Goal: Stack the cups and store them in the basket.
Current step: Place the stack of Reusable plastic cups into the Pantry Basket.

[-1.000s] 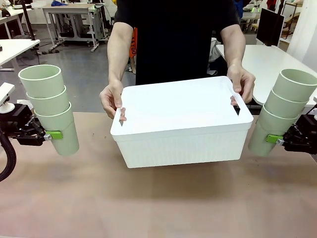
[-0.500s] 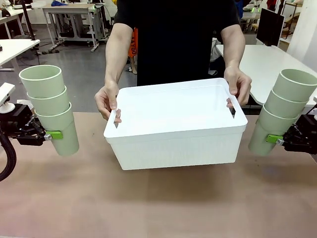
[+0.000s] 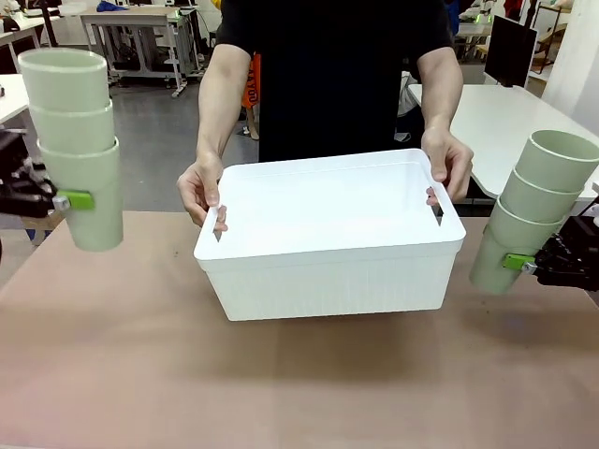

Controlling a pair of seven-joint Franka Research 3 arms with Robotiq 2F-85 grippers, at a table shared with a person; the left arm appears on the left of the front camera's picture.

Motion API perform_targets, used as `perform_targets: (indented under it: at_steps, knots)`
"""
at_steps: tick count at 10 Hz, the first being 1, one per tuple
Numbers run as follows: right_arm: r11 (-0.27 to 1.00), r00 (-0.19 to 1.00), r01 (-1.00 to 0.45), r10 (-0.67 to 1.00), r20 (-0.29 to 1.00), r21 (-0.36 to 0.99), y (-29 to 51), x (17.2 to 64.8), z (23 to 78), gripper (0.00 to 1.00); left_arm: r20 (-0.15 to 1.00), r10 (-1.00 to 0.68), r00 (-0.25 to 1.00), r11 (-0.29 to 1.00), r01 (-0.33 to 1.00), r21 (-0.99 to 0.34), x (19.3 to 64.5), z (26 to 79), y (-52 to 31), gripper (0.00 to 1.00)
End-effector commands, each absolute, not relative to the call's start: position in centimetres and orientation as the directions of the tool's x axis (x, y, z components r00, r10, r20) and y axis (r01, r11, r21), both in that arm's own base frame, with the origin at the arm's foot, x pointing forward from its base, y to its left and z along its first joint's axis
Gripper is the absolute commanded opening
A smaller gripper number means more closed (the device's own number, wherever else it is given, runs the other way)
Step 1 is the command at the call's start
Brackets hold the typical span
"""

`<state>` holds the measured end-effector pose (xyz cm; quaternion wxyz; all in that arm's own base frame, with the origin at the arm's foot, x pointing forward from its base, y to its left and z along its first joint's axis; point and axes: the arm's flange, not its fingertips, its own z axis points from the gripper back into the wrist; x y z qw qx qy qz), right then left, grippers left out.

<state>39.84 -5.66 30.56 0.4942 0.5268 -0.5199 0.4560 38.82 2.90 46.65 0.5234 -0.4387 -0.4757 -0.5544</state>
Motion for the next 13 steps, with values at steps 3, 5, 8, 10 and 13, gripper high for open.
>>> perform_targets:
  at_steps: [3, 5, 8, 10, 13]
  knots:
    - [0.023, 0.031, -0.999, -0.094, 0.995, 0.033, -5.7, 40.0, 31.0, 0.86, 0.858, -0.512, -0.041, 0.032, 0.997, 0.067, 34.3, 56.1, -6.5, 0.88]
    - [0.023, 0.031, -0.999, -0.094, 0.995, 0.033, -5.7, 40.0, 31.0, 0.86, 0.766, -0.643, -0.012, 0.077, 0.994, 0.079, 33.7, 59.3, -12.2, 0.88]
    - [0.023, 0.031, -0.999, -0.094, 0.995, 0.033, -5.7, 40.0, 31.0, 0.86, 0.631, -0.776, 0.009, 0.118, 0.984, 0.131, 34.4, 61.6, -19.2, 0.88]
    - [0.023, 0.031, -0.999, -0.094, 0.995, 0.033, -5.7, 40.0, 31.0, 0.86, 0.550, -0.835, 0.021, 0.124, 0.981, 0.150, 36.4, 62.1, -22.8, 0.88]
    - [0.023, 0.031, -0.999, -0.094, 0.995, 0.033, -5.7, 40.0, 31.0, 0.86, 0.490, -0.870, 0.047, 0.128, 0.983, 0.133, 39.3, 59.8, -26.6, 0.88]
